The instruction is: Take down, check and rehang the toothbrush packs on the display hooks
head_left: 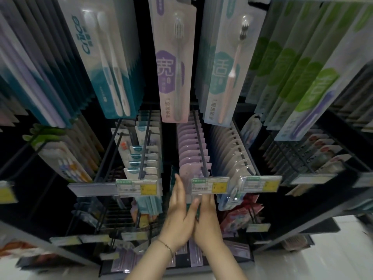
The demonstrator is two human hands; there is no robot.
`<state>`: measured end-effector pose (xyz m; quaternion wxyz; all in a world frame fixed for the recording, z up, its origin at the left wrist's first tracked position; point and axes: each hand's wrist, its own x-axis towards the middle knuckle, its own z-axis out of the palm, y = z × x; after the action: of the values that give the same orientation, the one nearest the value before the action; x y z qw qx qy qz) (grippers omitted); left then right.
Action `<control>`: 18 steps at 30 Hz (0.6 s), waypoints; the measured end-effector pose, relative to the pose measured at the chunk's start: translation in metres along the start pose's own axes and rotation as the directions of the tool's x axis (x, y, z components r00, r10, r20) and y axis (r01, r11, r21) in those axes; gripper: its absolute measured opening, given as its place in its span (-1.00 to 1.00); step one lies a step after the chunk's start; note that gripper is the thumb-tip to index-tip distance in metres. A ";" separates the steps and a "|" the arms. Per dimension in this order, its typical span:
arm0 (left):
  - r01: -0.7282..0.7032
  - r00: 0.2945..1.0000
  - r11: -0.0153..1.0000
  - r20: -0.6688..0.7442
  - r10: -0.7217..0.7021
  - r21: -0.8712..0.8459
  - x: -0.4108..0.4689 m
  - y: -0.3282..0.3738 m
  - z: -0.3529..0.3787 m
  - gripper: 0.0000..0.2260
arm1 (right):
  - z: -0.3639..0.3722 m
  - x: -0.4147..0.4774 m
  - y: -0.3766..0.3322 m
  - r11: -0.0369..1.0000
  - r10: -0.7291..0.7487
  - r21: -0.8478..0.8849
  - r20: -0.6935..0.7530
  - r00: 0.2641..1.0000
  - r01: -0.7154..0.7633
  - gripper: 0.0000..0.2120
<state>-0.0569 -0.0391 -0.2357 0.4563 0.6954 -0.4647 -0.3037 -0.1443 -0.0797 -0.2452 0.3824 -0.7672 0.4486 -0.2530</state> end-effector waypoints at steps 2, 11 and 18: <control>-0.002 1.000 1.000 -0.014 0.002 0.003 -0.004 0.000 -0.003 -0.31 | -0.001 -0.001 0.005 0.998 -0.024 -0.066 -0.030 0.999 0.022 -0.39; -0.033 0.997 0.961 -0.063 0.053 0.274 -0.029 -0.002 -0.027 -0.51 | -0.021 -0.013 0.010 0.942 -0.113 -0.327 -0.107 0.988 0.073 -0.43; -0.077 0.988 0.846 -0.073 0.136 0.528 -0.047 -0.009 -0.049 -0.67 | -0.020 -0.027 0.003 0.820 -0.318 -0.522 -0.072 0.945 0.236 -0.57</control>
<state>-0.0305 0.0231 -0.2242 0.2906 0.7816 -0.5424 -0.1020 -0.1732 -0.0641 -0.2378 0.0901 -0.8753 0.4110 -0.2383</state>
